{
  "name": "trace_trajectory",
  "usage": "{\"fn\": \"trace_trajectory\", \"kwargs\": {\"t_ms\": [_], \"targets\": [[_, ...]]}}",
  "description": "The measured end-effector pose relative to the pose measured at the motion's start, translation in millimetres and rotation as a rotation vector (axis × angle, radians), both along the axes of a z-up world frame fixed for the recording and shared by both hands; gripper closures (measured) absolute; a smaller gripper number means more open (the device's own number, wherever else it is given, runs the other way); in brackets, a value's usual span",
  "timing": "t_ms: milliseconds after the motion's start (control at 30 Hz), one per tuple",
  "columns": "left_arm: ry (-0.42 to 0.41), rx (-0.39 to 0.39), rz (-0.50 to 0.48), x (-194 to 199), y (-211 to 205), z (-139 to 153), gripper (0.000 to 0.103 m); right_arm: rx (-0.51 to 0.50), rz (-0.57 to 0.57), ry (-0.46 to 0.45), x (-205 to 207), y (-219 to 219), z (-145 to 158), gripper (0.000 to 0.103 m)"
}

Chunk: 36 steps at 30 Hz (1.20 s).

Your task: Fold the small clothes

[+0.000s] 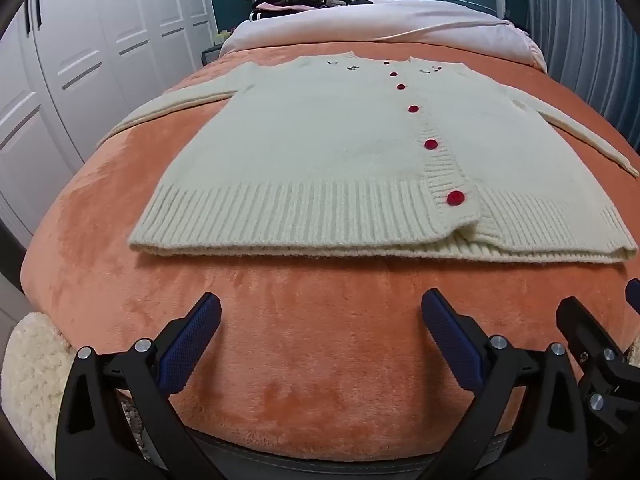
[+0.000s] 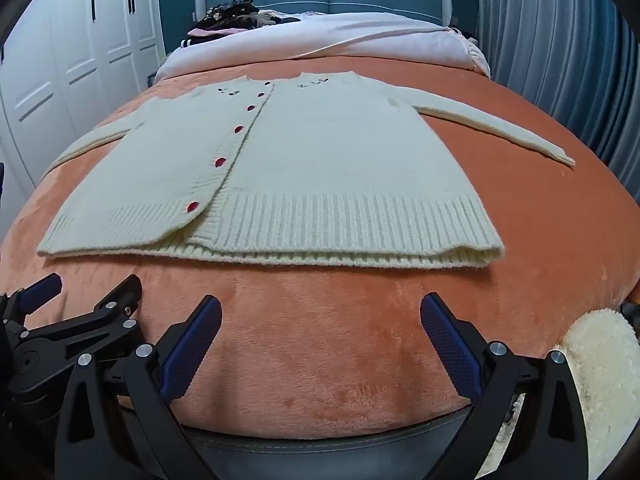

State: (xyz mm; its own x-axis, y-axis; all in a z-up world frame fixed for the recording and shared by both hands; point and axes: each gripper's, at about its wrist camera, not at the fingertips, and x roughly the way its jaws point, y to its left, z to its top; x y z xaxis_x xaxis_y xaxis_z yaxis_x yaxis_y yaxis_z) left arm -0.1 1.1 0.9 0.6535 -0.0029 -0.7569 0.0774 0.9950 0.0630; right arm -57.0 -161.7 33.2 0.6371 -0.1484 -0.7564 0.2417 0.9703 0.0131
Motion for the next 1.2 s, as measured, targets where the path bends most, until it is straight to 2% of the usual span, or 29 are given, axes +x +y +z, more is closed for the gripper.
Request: {"fn": "trace_trajectory", "kwargs": {"t_ms": [67,133,300,333,1200], "targets": [[0.001,-0.007,-0.002,0.2,1.8,0.5,0.005,0.009,-0.008,0.007,0.1,-1.1,-0.8,0.005],[0.003,0.023,0.004,1.3,-1.0,0.7,0.005,0.015,-0.016,0.013,0.0,-1.8,-1.2,0.005],[-0.001,0.014,-0.001,0.4,4.2,0.3,0.005,0.020,-0.033,0.018,-1.0,-0.6,-0.7,0.005],[-0.001,0.013,0.000,0.8,4.7,2.2,0.005,0.000,0.003,0.003,-3.3,7.7,-1.2,0.005],[-0.021,0.032,-0.008,-6.6,0.6,3.4,0.005,-0.003,0.002,0.004,-4.9,5.0,-0.6,0.005]]}}
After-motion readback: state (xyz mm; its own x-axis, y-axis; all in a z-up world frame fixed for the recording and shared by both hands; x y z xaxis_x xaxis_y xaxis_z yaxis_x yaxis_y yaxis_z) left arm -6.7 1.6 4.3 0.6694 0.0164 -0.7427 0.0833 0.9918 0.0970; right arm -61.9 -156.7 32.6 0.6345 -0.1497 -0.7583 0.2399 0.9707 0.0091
